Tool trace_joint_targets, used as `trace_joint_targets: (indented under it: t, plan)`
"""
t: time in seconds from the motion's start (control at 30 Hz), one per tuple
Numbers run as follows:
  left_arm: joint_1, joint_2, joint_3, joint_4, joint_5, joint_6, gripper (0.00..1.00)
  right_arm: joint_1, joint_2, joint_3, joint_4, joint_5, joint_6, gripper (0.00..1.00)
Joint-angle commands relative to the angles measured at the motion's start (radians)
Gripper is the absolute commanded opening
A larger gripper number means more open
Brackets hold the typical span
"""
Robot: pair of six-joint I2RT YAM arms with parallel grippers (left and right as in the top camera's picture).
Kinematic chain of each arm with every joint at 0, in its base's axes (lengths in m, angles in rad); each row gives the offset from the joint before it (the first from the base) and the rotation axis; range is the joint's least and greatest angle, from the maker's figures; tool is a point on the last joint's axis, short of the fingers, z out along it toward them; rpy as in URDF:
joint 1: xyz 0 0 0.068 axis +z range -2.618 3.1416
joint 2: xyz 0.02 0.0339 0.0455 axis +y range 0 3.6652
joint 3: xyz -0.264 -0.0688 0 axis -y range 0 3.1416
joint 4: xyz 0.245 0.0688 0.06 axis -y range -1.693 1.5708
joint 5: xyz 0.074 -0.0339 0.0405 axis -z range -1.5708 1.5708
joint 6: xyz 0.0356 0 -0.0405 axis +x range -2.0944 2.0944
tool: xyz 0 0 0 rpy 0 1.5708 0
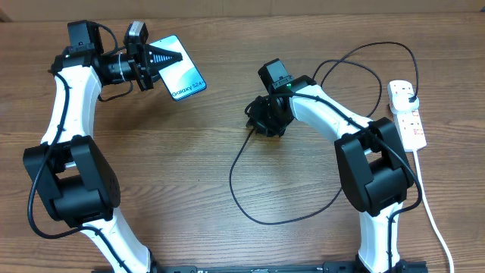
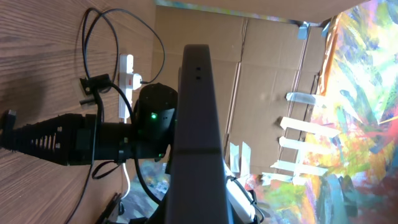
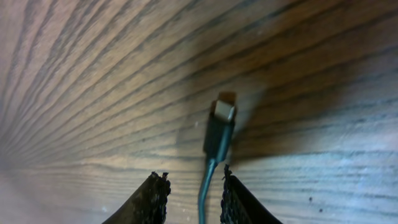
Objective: Plug charger to phone and switch on socket
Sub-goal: 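Lower the right gripper over the black cable's USB-C plug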
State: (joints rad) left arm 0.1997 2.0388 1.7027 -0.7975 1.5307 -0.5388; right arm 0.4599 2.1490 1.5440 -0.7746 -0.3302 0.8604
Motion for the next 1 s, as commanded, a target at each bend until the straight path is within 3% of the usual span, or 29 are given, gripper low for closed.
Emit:
trace_joint_targets:
  t: [0.0, 0.97]
  plan:
    - [-0.004, -0.005, 0.017, -0.003, 0.048, 0.019, 0.04, 0.006, 0.012, 0.027, 0.006, 0.045, 0.008, 0.31]
    - [-0.004, -0.004, 0.017, -0.007, 0.030, 0.019, 0.04, 0.006, 0.107, 0.027, 0.029, 0.050, 0.030, 0.26]
